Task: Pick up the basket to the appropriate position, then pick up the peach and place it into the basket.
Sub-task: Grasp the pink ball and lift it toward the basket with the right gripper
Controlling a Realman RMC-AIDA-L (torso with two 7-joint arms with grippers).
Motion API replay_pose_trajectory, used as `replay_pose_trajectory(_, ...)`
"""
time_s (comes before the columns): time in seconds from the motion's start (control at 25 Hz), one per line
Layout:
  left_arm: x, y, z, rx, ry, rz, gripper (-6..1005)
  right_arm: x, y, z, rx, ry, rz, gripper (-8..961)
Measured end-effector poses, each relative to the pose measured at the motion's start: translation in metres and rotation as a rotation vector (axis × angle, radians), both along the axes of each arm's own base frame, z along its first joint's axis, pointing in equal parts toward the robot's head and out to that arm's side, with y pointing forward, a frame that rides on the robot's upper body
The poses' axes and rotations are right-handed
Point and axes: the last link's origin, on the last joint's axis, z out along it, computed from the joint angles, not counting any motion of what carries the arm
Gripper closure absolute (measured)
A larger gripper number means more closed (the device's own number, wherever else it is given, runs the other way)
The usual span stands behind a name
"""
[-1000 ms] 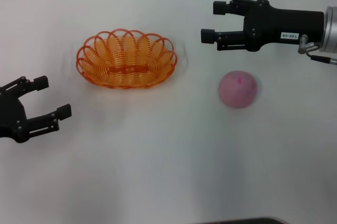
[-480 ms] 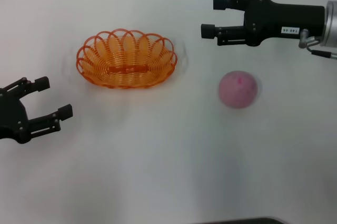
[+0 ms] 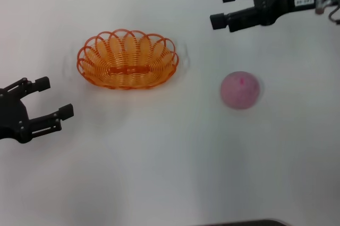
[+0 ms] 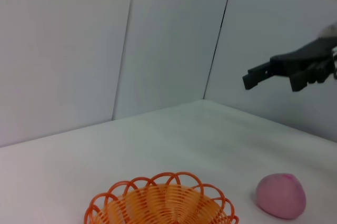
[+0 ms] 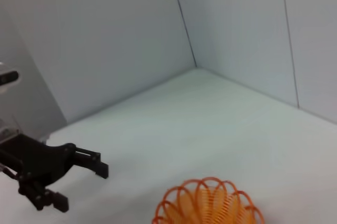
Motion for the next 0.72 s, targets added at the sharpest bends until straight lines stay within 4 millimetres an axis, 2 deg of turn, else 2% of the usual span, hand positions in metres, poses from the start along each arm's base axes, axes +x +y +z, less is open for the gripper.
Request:
replay_pose_trajectory(0.16,0.000,0.000,-0.001,-0.001,-0.002,0.000,111,-0.017,0.005,0.020,-0.001,-0.048,-0.006,19)
replay_pose_trajectory(0.28,0.000,0.000,-0.002,-0.005,-0.008,0.003,111,-0.025,0.005,0.025,-0.005,-0.062,0.016,19)
replay_pose_trajectory(0.72,0.001,0.000,-0.004,-0.009,-0.016,0.004,111,-0.035,0.012,0.016,-0.077,-0.209,-0.017,20)
